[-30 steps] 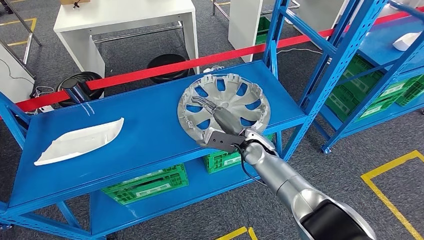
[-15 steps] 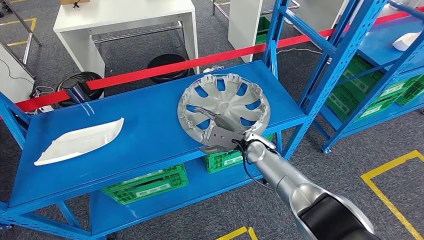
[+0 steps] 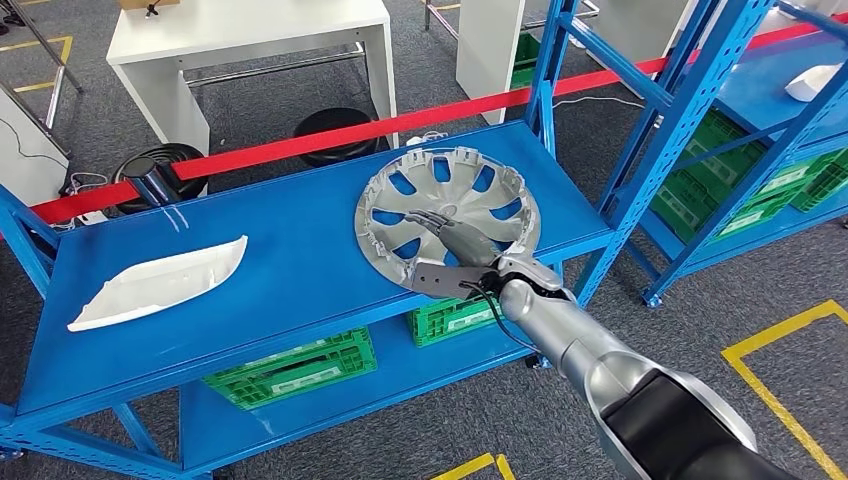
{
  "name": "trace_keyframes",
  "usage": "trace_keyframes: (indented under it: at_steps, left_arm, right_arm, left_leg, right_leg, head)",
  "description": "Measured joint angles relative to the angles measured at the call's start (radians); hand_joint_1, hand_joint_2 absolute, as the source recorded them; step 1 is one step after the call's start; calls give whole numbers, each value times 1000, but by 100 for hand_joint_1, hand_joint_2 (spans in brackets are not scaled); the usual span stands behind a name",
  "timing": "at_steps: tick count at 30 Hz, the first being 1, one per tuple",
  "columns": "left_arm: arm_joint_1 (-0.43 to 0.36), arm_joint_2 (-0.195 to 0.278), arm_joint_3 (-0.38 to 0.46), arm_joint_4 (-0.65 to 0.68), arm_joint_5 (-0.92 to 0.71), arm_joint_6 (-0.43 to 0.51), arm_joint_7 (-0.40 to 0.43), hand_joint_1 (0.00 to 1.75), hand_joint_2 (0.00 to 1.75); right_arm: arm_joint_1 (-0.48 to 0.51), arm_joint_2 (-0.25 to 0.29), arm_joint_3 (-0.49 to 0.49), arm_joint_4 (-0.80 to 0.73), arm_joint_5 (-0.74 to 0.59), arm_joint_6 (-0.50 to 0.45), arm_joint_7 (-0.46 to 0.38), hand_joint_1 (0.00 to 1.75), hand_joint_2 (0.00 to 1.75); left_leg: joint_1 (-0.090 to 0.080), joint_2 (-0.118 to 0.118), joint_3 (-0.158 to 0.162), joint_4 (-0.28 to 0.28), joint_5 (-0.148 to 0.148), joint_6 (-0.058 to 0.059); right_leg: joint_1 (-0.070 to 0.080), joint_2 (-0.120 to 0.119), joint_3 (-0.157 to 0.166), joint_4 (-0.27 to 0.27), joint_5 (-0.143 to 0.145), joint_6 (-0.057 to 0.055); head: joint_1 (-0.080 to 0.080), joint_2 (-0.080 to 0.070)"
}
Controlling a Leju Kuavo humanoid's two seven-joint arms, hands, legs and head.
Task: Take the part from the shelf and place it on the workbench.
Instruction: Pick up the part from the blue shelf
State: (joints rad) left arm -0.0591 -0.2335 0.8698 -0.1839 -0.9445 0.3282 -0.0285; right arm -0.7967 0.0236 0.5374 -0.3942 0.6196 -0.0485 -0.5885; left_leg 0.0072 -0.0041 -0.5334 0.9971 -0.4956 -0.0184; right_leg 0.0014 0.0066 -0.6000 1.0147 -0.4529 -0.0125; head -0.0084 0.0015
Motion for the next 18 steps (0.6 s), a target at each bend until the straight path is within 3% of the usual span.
trace_keyframes:
  at_steps: [18]
  left_arm:
    - [0,-6,21,0,12,8,-20,0,175]
  right_arm:
    - [-9,-37,55,42,50,21,27,0,175]
  left_leg:
    - [0,0,0,0,0,0]
  right_leg:
    - [0,0,0,0,0,0]
  head:
    - [0,0]
